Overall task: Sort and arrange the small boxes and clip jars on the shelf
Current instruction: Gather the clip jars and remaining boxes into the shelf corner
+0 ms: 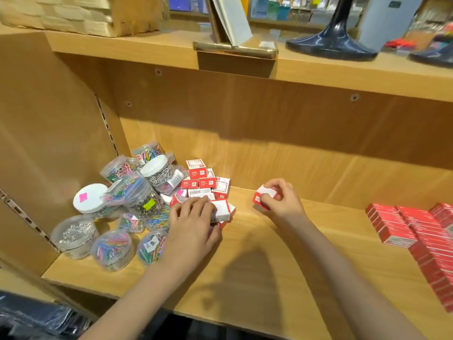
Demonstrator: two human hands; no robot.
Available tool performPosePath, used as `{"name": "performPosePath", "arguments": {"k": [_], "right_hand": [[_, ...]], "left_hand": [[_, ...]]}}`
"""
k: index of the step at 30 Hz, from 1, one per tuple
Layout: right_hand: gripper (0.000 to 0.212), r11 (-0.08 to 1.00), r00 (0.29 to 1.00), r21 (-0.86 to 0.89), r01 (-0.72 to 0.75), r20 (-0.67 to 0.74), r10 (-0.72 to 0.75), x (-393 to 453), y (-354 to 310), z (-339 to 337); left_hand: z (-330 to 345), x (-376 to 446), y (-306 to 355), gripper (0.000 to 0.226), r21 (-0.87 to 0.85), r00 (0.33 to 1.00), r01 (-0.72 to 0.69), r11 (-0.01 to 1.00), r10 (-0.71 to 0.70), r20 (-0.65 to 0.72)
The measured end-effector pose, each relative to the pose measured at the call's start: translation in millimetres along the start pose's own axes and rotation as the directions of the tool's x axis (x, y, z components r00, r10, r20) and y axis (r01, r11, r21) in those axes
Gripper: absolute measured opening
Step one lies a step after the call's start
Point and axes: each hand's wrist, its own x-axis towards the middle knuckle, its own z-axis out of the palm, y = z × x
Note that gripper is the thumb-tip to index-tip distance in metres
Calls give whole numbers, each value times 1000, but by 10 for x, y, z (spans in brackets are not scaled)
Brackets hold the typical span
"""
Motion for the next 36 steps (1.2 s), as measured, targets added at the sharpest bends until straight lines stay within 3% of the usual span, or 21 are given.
{"name": "performPosePath", "arguments": {"k": [1, 3, 5, 7, 11, 15, 18, 21, 25, 31, 33, 36], "right_hand": [[26, 998, 999, -53, -17, 44, 20, -15, 27, -96], [38, 938, 993, -346, 7, 111, 34, -20, 123, -242], [49, 805, 986, -578, 130, 161, -44, 0, 204, -277], [55, 687, 957, -669, 283, 248, -152, 1, 246, -208], [71, 770, 938, -544, 333, 275, -211, 4, 323, -65], [57, 886, 973, -413, 212, 178, -150, 15, 417, -48], [54, 844, 960, -459, 277, 177, -219, 91, 381, 1], [40, 769, 916, -500, 397, 265, -301, 188, 254, 138], [44, 734, 891, -530, 425, 389, -235, 322, 223, 281], [61, 890, 936, -317, 327, 242, -257, 325, 272, 244], [59, 932, 946, -218, 290, 216, -244, 300, 269, 229], [47, 918, 939, -244, 313, 226, -260, 264, 302, 196]], "left_hand": [[5, 41, 10, 30, 10, 1000, 0, 1000, 0, 0], [27, 102, 17, 27, 20, 1000, -2, 1000, 2, -3], [33, 132, 7, 31, 20, 1000, -5, 1000, 5, -8], [37, 121, -6, 33, 22, 1000, -12, 1000, 13, -20], [24, 74, 4, 24, 15, 998, -10, 1000, 11, -70], [52, 17, 23, 22, 23, 995, 23, 999, -21, -94], [57, -4, 28, 27, 37, 995, 37, 999, -33, -91], [52, 1, 34, 29, 62, 994, 48, 997, -41, -97], [50, -13, 21, 27, 72, 993, 45, 996, -37, -113], [66, 35, -4, 24, 15, 996, 58, 998, -57, -73], [82, 34, -2, 23, -8, 995, 60, 998, -61, -76], [106, 27, -11, 23, -34, 994, 58, 998, -60, -88]]}}
